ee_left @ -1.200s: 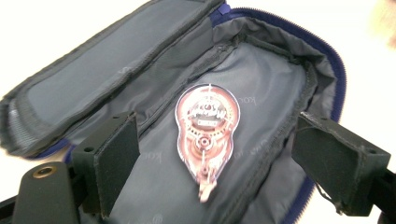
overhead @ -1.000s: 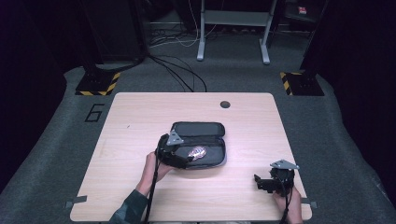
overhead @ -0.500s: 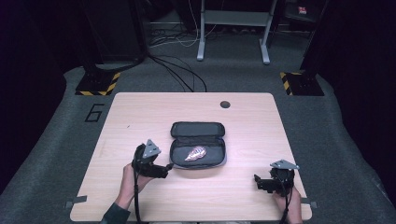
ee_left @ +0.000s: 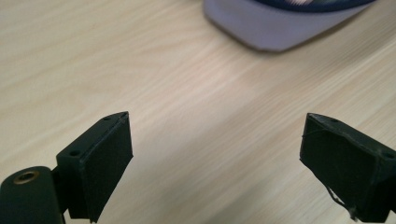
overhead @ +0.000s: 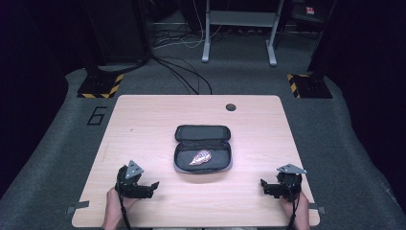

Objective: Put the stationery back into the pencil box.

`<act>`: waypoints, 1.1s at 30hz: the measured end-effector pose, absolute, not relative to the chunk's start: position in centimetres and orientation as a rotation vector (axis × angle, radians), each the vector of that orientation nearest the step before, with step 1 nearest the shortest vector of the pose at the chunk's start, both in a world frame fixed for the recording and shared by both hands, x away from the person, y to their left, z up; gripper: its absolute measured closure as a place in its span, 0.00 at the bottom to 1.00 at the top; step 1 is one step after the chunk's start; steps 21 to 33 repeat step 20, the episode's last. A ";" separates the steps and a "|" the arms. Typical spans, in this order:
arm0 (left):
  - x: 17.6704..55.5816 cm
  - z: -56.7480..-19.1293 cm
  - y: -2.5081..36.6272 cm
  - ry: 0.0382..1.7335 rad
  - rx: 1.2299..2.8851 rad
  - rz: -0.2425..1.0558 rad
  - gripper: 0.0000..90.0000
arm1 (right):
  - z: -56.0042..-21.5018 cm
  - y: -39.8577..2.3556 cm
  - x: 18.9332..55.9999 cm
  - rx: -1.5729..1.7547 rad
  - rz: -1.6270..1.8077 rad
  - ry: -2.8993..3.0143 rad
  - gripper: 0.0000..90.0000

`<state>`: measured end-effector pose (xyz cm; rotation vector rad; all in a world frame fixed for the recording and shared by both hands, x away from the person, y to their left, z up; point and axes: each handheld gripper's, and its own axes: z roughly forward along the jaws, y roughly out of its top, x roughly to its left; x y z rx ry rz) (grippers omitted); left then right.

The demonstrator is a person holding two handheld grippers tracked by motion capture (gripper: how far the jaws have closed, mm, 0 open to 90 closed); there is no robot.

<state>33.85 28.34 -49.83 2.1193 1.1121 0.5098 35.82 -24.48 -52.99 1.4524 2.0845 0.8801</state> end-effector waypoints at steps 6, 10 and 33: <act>33.3 -51.7 30.3 1.215 2.104 0.494 0.07 | -53.0 -24.5 35.8 1.451 0.880 2.085 0.00; 33.1 -52.7 30.6 1.220 2.106 0.514 0.04 | -53.0 -24.5 35.8 1.452 0.880 2.084 0.00; 32.8 -53.1 30.8 1.215 2.067 0.528 0.03 | -53.0 -24.5 35.8 1.449 0.880 2.086 0.00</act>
